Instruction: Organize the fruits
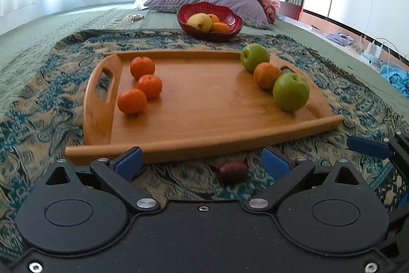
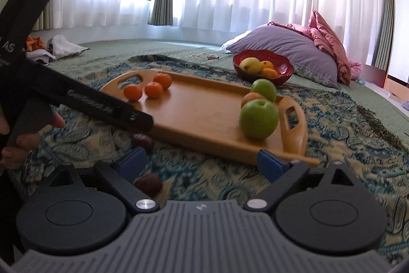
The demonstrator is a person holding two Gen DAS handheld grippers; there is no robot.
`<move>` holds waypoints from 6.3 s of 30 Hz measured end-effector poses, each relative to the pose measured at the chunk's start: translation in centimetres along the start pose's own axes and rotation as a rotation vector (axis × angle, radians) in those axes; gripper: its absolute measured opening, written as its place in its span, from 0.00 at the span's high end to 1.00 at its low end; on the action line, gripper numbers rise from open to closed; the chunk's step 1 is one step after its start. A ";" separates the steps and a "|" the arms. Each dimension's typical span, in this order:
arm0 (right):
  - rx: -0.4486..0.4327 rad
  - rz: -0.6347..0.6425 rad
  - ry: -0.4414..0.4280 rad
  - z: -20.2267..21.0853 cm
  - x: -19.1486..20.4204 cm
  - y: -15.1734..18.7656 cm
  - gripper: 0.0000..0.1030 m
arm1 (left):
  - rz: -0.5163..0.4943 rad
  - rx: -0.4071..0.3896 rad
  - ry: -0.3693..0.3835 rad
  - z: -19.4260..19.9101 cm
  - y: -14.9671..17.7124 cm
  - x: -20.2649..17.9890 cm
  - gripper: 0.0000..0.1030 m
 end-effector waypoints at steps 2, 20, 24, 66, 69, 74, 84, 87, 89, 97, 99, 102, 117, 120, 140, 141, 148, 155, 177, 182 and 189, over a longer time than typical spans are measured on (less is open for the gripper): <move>0.018 0.005 -0.007 0.0 0.5 0.5 0.08 | 0.000 0.010 -0.004 -0.3 0.4 -0.1 0.03; 0.007 -0.072 -0.048 1.4 2.6 2.6 0.43 | 0.037 0.039 -0.017 -1.5 1.5 -0.7 0.28; 0.005 -0.081 -0.046 1.3 2.8 2.6 0.49 | 0.003 0.040 -0.012 -1.3 1.7 -1.4 0.42; -0.021 -0.121 -0.002 0.2 1.5 0.7 0.69 | -0.013 -0.029 0.028 -0.3 -0.7 -1.2 0.73; -0.032 -0.128 0.011 -0.2 1.1 0.0 0.69 | -0.013 -0.039 0.023 -0.4 -1.2 -0.9 0.73; -0.043 -0.140 0.023 -1.7 0.3 -1.7 0.69 | -0.006 -0.051 0.020 -0.9 -2.6 -0.4 0.73; -0.004 -0.146 0.034 -6.9 -0.7 -5.2 0.69 | 0.012 -0.065 0.001 -3.3 -5.8 1.5 0.73; 0.020 -0.150 0.040 -8.6 -0.7 -5.7 0.69 | 0.014 -0.056 -0.013 -4.4 -6.3 2.0 0.73; 0.036 -0.156 0.042 -9.6 -0.7 -5.8 0.69 | 0.022 -0.050 -0.014 -5.0 -6.7 2.3 0.73; 0.100 -0.217 0.029 -12.7 -1.2 -6.0 0.69 | 0.029 -0.038 -0.031 -7.1 -7.3 3.2 0.73; 0.111 -0.226 0.030 -13.2 -1.3 -6.0 0.69 | 0.026 -0.034 -0.037 -7.5 -7.3 3.4 0.73; 0.115 -0.217 0.034 -13.7 -1.4 -6.0 0.69 | 0.026 -0.028 -0.046 -8.0 -7.2 3.6 0.73; 0.155 -0.128 0.033 -15.3 -0.5 -7.7 0.68 | 0.011 -0.001 -0.065 -9.9 -8.5 4.8 0.73; 0.215 -0.119 0.010 -16.5 -0.6 -8.4 0.68 | 0.028 0.008 -0.058 -10.3 -9.2 5.4 0.73; 0.500 -0.230 0.004 -21.5 -1.9 -9.6 0.66 | 0.027 0.034 -0.049 -11.0 -9.2 5.3 0.68; 0.504 -0.239 0.002 -21.5 -1.9 -9.5 0.66 | 0.025 0.035 -0.049 -10.9 -9.2 5.3 0.68; 0.481 -0.262 -0.011 -21.0 -1.9 -9.7 0.58 | 0.015 0.035 -0.047 -10.1 -9.2 4.8 0.60; 0.409 -0.255 -0.009 -18.7 -2.1 -10.6 0.50 | -0.004 0.007 -0.050 -7.9 -9.5 3.8 0.43; 0.138 -0.133 0.098 -7.2 -2.3 -6.9 0.31 | 0.064 -0.061 -0.118 1.2 -3.8 3.2 0.17; 0.108 -0.143 0.095 -5.5 -2.0 -5.6 0.26 | 0.066 -0.050 -0.127 1.6 -2.6 3.0 0.16; 0.089 -0.133 0.084 -4.2 -1.4 -3.3 0.19 | 0.061 -0.018 -0.148 1.0 -0.5 2.9 0.15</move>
Point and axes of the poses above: each gripper's, at about its wrist camera, not at the fingertips, and z roughly against the way its jaws point, x to its left, y to its underside, the point moved 4 cm from there along -z, roughly the way its jaws point, and after that the axes turned 12 degrees about y, right-handed, at the moved point
